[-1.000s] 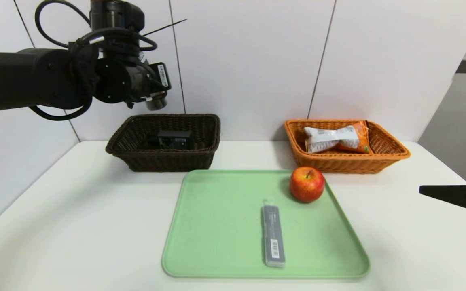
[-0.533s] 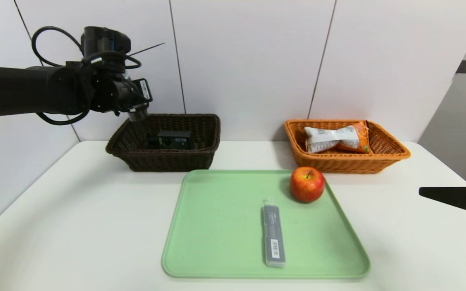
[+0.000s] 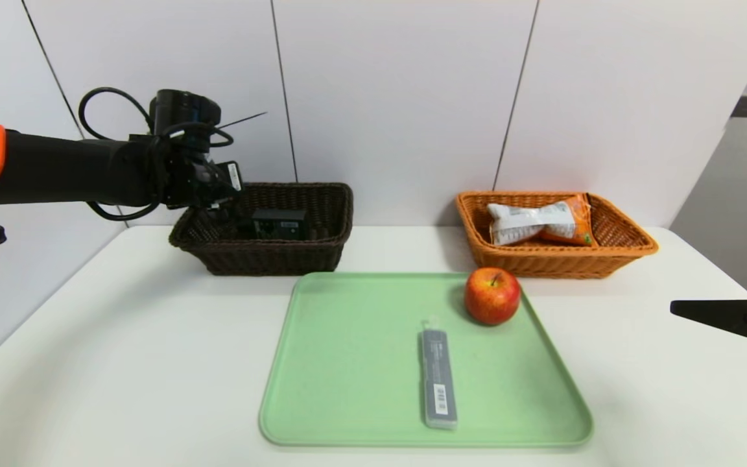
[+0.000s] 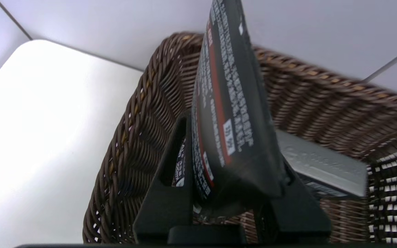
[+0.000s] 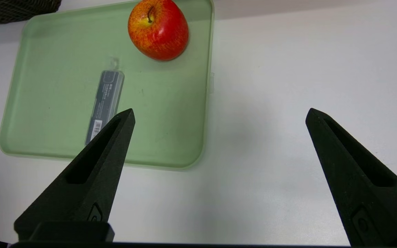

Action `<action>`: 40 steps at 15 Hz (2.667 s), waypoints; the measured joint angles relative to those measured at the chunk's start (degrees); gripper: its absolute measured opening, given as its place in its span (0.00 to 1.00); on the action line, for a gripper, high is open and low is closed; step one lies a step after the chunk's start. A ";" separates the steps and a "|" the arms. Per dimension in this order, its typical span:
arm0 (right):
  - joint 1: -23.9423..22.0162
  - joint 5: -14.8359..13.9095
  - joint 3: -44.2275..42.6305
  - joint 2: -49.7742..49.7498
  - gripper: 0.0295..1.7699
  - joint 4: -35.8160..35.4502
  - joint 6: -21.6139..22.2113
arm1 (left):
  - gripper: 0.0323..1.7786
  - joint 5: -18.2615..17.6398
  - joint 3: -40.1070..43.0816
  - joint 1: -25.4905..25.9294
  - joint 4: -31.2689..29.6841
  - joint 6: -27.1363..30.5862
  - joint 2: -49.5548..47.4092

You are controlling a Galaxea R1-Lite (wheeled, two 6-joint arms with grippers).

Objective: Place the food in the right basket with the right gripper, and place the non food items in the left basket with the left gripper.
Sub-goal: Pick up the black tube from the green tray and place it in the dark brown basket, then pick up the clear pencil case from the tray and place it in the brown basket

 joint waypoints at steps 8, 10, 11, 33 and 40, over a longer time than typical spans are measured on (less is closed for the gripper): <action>0.02 -0.06 -0.44 0.09 0.97 -0.06 0.00 | 0.25 0.05 2.07 0.29 -0.11 -0.22 1.84; 0.02 -0.06 -0.67 0.11 0.97 -0.09 -0.10 | 0.25 0.02 2.15 0.20 -0.11 -0.29 2.01; 0.02 -0.09 -0.74 0.11 0.97 -0.06 -0.11 | 0.25 0.02 2.26 0.18 -0.11 -0.33 2.07; 0.17 0.99 -0.09 0.01 0.97 -0.06 -0.11 | 0.87 -0.20 0.77 -9.26 7.90 7.39 -17.48; 0.17 1.00 0.00 0.04 0.97 0.02 0.06 | 0.92 1.71 -7.19 -29.22 32.07 -5.67 -18.63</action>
